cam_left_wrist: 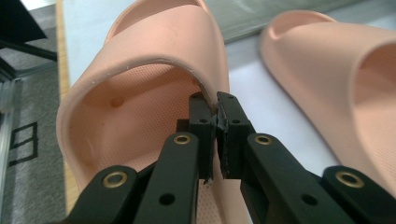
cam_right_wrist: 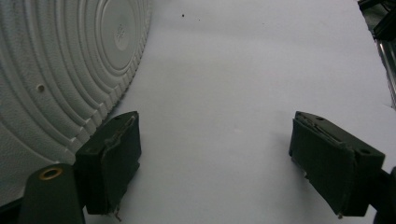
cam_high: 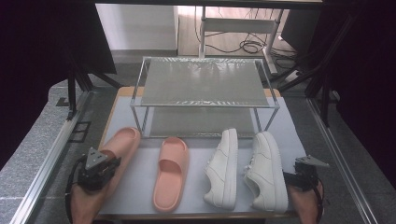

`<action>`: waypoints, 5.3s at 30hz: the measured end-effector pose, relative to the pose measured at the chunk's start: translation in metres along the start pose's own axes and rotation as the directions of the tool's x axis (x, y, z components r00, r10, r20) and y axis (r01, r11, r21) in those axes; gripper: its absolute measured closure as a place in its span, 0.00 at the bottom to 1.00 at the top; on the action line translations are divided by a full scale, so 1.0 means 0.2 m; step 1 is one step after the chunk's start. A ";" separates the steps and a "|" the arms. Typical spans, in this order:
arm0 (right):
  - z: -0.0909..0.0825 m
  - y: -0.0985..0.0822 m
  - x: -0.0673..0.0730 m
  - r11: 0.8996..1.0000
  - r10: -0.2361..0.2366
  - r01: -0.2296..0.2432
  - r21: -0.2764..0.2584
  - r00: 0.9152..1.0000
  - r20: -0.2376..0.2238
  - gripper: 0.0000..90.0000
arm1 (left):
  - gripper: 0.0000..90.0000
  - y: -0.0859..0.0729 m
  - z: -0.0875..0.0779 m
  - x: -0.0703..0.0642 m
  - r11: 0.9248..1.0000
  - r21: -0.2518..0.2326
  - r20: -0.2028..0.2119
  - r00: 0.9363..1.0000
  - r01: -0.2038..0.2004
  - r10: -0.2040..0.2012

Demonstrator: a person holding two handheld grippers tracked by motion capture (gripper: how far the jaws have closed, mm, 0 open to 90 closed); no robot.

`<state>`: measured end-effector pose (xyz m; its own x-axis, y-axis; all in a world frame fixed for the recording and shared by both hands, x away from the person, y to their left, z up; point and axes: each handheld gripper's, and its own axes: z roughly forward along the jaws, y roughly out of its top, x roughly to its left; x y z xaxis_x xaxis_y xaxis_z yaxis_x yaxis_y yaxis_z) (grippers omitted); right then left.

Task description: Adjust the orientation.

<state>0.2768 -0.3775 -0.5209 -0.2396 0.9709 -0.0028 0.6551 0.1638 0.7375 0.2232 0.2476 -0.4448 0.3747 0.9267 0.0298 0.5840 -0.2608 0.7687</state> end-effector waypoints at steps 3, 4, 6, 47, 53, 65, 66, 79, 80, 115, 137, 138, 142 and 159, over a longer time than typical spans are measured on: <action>0.00 0.00 0.00 1.000 0.000 0.000 0.000 1.000 0.000 0.19 | 0.96 0.00 0.02 -0.05 1.000 0.004 0.018 1.000 -0.022 0.022; 0.00 0.00 0.00 1.000 0.000 0.000 0.000 1.000 0.000 0.19 | 0.96 0.00 0.02 -0.05 1.000 0.004 0.018 1.000 -0.022 0.022; 0.00 0.00 0.00 1.000 0.000 0.000 0.000 1.000 0.000 0.19 | 0.95 0.00 0.03 -0.08 1.000 0.004 0.027 0.999 -0.031 0.031; 0.00 0.00 0.00 1.000 0.000 0.000 0.000 1.000 0.000 0.19 | 0.96 0.18 0.41 -0.38 0.986 0.037 0.035 0.986 -0.165 0.163; 0.00 0.00 0.00 1.000 0.001 -0.001 0.000 1.000 -0.001 0.19 | 0.96 0.22 0.48 -0.35 0.988 0.044 0.040 0.989 -0.145 0.143; 0.00 0.00 0.00 1.000 0.000 0.000 0.000 1.000 -0.001 0.19 | 0.95 0.32 0.59 -0.32 0.991 0.036 0.030 0.991 -0.128 0.127; 0.00 0.00 0.00 1.000 0.001 -0.001 0.000 1.000 -0.001 0.19 | 0.95 0.33 0.60 -0.32 0.991 0.035 0.029 0.992 -0.126 0.125; 0.00 0.00 0.00 1.000 0.002 -0.002 0.001 1.000 -0.001 0.19 | 0.95 0.39 0.72 -0.32 0.994 0.048 0.002 0.995 -0.101 0.101; 0.00 0.00 0.00 1.000 0.002 -0.002 0.001 1.000 -0.001 0.19 | 0.94 0.39 0.72 -0.32 0.994 0.048 0.002 0.995 -0.101 0.101; 0.00 0.00 0.00 1.000 0.001 -0.001 0.000 1.000 0.000 0.19 | 0.88 0.09 0.30 -0.20 0.998 -0.016 0.147 0.987 -0.057 0.059; 0.00 0.00 0.00 1.000 0.001 -0.001 0.001 1.000 0.000 0.19 | 1.00 -0.13 0.31 -0.16 0.994 0.098 0.094 0.995 -0.043 0.034; 0.00 0.00 0.00 1.000 0.001 -0.001 0.001 1.000 0.000 0.19 | 1.00 -0.12 0.32 -0.17 0.995 0.094 0.090 0.995 -0.039 0.031; 0.00 0.00 0.00 1.000 0.001 -0.001 0.000 1.000 0.000 0.19 | 1.00 -0.09 0.33 -0.17 0.997 0.074 0.083 0.996 -0.038 0.032; 0.00 0.00 0.00 1.000 0.000 0.000 0.000 1.000 0.000 0.19 | 1.00 -0.10 0.36 -0.20 0.996 0.080 0.102 0.994 -0.047 0.039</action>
<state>0.2768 -0.3775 -0.5210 -0.2396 0.9709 -0.0031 0.6548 0.1640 0.7378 0.2485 0.1963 -0.5086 0.4685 0.8834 -0.0052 0.6213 -0.3253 0.7129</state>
